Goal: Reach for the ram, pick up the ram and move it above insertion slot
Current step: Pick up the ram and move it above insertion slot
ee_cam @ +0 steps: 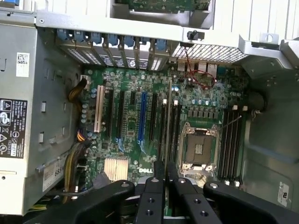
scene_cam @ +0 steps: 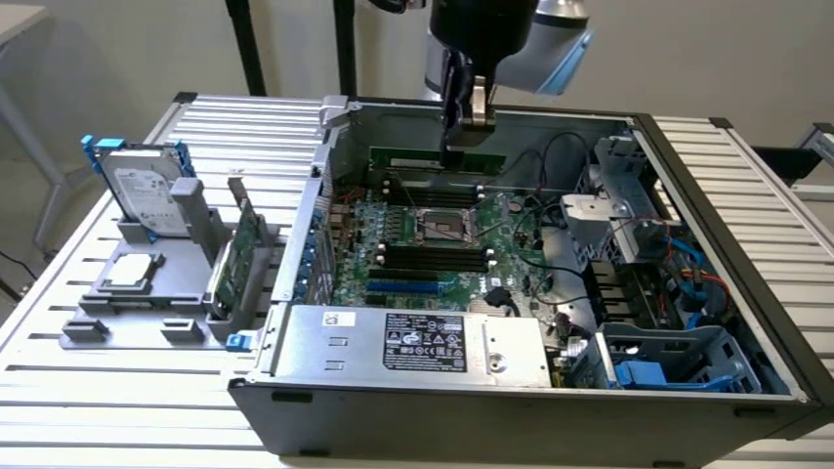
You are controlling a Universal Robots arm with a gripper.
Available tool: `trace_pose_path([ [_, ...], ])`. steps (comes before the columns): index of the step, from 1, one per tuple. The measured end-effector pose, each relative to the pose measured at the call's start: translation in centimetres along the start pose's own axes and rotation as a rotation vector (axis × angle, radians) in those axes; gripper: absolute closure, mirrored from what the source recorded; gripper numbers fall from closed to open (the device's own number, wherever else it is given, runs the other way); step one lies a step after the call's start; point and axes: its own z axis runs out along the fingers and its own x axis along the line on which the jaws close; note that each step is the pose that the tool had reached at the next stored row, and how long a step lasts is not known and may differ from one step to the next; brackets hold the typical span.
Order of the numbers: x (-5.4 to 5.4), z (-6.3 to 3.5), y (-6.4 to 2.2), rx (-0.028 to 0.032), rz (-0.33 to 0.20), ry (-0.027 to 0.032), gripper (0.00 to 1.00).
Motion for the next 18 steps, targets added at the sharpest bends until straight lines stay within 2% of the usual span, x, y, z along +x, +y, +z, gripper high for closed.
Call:
trace_pose_path([
  [7, -0.06, 0.14, -0.68, 0.0249, 0.007, 0.0010, 0.86],
  [8, -0.06, 0.14, -0.68, 0.0263, 0.009, 0.0012, 0.86],
  [18, -0.07, 0.15, -0.69, 0.0265, 0.011, 0.0010, 0.86],
])
